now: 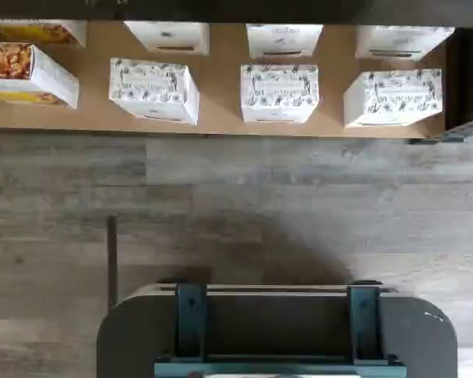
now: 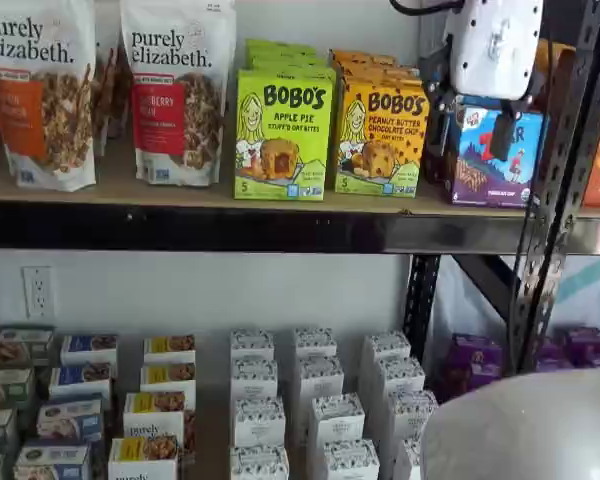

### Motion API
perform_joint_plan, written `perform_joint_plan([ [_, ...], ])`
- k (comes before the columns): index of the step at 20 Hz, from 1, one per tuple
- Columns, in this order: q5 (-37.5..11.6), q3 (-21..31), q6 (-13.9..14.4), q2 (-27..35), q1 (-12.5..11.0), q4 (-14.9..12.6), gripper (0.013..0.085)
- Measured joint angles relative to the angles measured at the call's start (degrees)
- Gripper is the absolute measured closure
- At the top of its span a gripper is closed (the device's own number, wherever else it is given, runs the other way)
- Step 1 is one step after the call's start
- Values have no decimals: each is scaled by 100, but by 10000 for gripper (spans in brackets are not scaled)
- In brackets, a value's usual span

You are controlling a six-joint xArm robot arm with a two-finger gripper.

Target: Pick up the orange box on the top shelf, the fifth box from the left

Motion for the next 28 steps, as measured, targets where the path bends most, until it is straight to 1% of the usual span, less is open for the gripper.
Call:
perform_joint_plan([
  [1,-672,393,96,-368,141,-188,130],
  [2,-1129,651,169,-618,249,-324,130],
  [3,-1338,757,220,-709,310,-389,130],
  [4,-1417,799,254,-730,345,-417,130],
  [8,-1512,852,361,-739,454,-462,130],
  [13,-1515,830,480,-688,588,-557,130],
  [20,-1410,590,660,-459,804,-751,130],
  [23,-1391,443,676,-306,820,-755,130],
  [28,-1423,163,675,9,804,-664,130],
])
